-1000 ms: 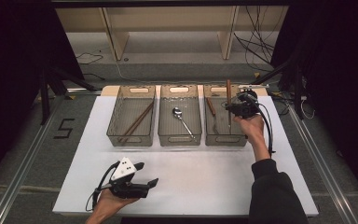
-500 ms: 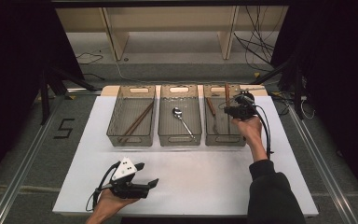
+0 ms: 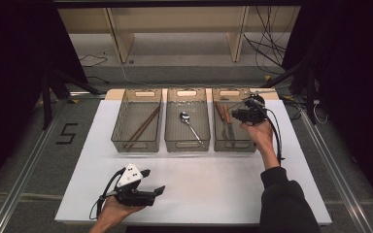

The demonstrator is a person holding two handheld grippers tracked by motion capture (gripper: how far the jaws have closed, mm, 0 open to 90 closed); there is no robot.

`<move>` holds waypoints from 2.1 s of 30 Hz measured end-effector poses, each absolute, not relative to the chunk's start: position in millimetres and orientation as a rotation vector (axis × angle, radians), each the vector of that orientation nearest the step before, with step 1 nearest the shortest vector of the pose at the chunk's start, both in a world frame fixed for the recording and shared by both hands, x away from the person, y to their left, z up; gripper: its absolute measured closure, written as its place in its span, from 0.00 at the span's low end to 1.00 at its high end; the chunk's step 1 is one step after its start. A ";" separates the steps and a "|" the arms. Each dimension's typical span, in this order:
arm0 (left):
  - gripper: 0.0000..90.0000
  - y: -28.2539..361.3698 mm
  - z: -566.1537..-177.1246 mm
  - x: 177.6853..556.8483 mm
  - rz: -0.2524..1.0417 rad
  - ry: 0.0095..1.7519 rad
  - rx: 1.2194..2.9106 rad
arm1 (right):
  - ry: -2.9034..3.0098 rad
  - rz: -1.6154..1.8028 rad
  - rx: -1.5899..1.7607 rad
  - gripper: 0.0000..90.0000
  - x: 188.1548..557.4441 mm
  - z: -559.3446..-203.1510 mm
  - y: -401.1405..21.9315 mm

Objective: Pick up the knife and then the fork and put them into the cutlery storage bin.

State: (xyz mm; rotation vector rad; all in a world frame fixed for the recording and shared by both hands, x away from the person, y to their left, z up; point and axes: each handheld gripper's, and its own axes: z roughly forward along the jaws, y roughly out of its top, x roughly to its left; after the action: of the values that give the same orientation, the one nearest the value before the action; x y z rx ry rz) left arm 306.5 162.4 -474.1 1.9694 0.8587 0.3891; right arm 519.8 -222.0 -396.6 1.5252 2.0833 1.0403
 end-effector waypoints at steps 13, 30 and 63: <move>0.23 164.7 -474.8 308.0 0.381 0.871 1.962 | 2.124 1.154 1.441 0.56 504.7 -390.4 -217.2; 0.23 165.1 -475.0 308.7 0.381 0.882 1.955 | 2.141 1.300 1.286 0.37 450.5 -391.0 -211.5; 0.23 172.5 -474.1 312.3 0.368 0.913 1.922 | 2.173 1.484 1.098 0.29 355.9 -425.1 -227.7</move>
State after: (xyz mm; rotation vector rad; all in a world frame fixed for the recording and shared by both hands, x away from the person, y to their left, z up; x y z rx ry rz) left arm 312.3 172.5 -474.1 1.9222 0.9126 0.3677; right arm 355.9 -227.7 -425.1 1.0978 2.1735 1.4838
